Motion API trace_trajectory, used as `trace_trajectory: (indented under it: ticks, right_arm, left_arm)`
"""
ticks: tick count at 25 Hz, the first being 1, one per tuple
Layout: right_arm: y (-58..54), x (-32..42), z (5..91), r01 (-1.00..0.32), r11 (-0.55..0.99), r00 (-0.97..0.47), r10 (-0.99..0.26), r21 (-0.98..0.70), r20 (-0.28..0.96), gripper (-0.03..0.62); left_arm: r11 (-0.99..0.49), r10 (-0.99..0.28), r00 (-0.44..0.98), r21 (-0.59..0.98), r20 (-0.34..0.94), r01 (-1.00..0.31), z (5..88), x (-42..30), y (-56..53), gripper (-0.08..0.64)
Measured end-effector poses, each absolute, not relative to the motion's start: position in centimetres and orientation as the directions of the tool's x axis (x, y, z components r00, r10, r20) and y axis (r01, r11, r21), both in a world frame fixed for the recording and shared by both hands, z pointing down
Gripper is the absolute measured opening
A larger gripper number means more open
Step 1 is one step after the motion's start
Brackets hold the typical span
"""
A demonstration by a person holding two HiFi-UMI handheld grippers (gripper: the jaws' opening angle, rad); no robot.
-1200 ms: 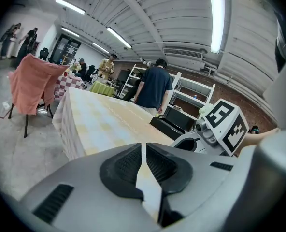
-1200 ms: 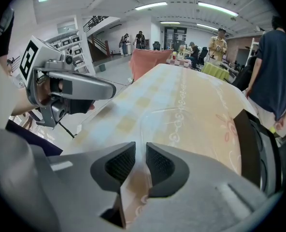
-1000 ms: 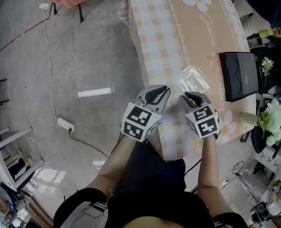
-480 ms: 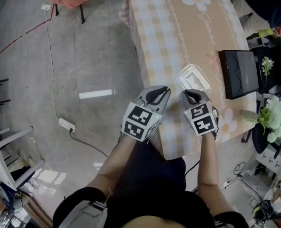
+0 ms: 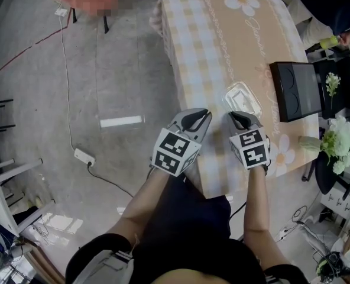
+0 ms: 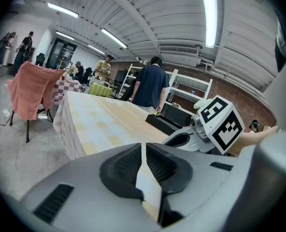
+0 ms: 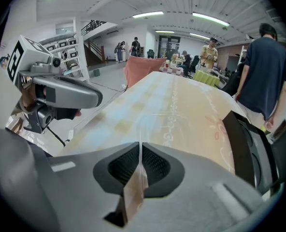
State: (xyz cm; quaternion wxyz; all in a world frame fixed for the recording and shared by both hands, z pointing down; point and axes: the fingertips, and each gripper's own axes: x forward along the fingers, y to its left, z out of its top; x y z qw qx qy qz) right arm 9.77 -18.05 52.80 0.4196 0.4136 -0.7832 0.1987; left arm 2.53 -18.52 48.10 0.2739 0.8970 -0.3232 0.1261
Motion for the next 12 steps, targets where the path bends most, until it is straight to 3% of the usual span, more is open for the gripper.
trace_trajectory:
  ticks: [12]
  right_arm:
    - [-17.3, 11.1, 50.3, -0.862, 0.506, -0.326, -0.573, 0.013, 0.752, 0.023]
  left_arm:
    - [-0.664, -0.530, 0.753, 0.362, 0.390, -0.654, 46.7, 4.1, -17.3, 0.037]
